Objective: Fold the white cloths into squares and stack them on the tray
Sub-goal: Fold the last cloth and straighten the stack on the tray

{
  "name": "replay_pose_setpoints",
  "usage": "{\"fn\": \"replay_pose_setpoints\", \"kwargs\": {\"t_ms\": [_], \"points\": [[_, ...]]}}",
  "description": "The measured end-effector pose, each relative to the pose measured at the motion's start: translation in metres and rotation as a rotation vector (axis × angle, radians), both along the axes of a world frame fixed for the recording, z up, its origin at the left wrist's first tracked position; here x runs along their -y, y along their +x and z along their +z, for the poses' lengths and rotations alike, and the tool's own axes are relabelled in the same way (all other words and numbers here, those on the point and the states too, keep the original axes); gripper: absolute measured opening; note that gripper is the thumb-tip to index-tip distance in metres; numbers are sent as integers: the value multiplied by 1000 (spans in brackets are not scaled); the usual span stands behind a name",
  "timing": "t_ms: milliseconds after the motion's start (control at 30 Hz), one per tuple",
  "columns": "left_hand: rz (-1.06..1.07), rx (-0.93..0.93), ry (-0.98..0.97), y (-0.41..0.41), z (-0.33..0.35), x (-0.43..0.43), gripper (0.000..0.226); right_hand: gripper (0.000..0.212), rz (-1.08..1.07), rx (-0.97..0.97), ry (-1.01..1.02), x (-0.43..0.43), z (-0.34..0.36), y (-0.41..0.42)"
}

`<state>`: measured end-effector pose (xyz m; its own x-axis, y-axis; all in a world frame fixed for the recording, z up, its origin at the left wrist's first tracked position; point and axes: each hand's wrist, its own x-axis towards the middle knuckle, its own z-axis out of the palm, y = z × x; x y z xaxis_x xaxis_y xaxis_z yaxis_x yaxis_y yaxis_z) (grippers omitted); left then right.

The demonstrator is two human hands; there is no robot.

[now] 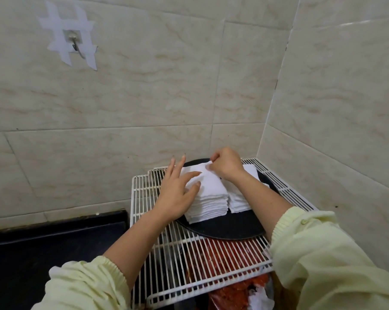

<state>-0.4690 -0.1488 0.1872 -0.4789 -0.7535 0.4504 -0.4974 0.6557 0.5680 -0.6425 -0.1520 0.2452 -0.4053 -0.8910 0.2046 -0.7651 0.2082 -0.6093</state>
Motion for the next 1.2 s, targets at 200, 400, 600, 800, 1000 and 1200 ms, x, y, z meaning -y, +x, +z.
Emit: {"fn": "replay_pose_setpoints", "kwargs": {"t_ms": [200,400,600,800,1000,1200], "points": [[46,100,48,1,-1,-1,40,13,41,133,-111,0,-9,-2],[60,198,87,-2,-1,-6,42,22,75,83,7,-2,-15,-6],[109,110,65,0,6,-7,35,21,89,-16,-187,-11,-1,-7],[110,324,42,6,3,0,45,21,380,-31,163,-17,-13,-6],[79,357,123,10,0,7,48,26,412,0,281,-15,-14,-3],[15,377,164,14,0,9,52,33,420,76,354,-15,-11,-8]]}}
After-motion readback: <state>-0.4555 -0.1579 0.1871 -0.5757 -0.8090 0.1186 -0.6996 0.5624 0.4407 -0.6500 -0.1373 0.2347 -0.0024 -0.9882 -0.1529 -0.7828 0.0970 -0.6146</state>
